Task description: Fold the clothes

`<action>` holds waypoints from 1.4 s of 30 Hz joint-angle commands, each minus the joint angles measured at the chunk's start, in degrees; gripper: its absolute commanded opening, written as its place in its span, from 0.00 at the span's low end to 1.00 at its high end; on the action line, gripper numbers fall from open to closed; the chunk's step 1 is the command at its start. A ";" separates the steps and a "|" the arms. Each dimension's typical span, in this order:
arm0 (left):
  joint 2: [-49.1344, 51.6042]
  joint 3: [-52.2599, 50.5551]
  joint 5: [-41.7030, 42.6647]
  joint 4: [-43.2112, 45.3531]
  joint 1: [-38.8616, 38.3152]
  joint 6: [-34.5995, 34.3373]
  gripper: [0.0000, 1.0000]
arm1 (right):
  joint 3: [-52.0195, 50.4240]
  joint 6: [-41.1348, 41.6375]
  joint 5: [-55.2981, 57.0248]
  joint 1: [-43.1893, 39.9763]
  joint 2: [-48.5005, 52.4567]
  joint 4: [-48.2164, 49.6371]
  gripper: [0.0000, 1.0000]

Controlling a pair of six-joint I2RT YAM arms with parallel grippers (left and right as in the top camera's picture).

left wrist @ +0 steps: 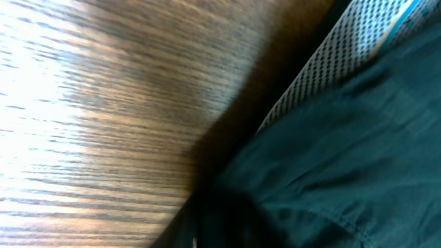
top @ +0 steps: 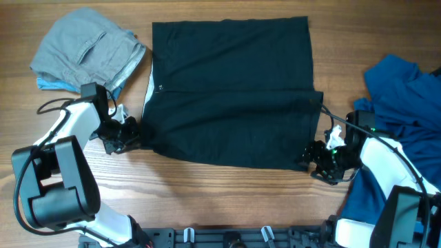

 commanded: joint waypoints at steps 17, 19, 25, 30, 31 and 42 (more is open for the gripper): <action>-14.78 12.66 3.21 -22.10 0.00 1.81 0.04 | 34.21 0.20 7.43 -1.44 -14.53 -27.61 0.04; -19.50 13.49 3.19 -22.97 0.00 1.81 0.04 | 42.14 0.22 10.64 -1.44 -15.87 -32.39 0.04; -31.39 13.53 2.21 -25.92 -0.02 1.79 0.04 | 56.22 -1.46 16.81 -1.44 -16.15 -38.07 0.04; -34.32 13.51 2.10 -22.49 -0.02 1.84 0.04 | 56.30 -1.46 17.11 -1.42 -11.17 -28.63 0.04; -33.75 13.51 2.10 -21.57 -0.02 1.84 0.04 | 56.30 -1.62 17.14 -1.42 -9.57 -26.69 0.04; -13.90 13.46 0.81 -4.11 -4.22 1.84 0.04 | 56.30 -4.76 9.64 -1.42 15.96 -0.98 0.04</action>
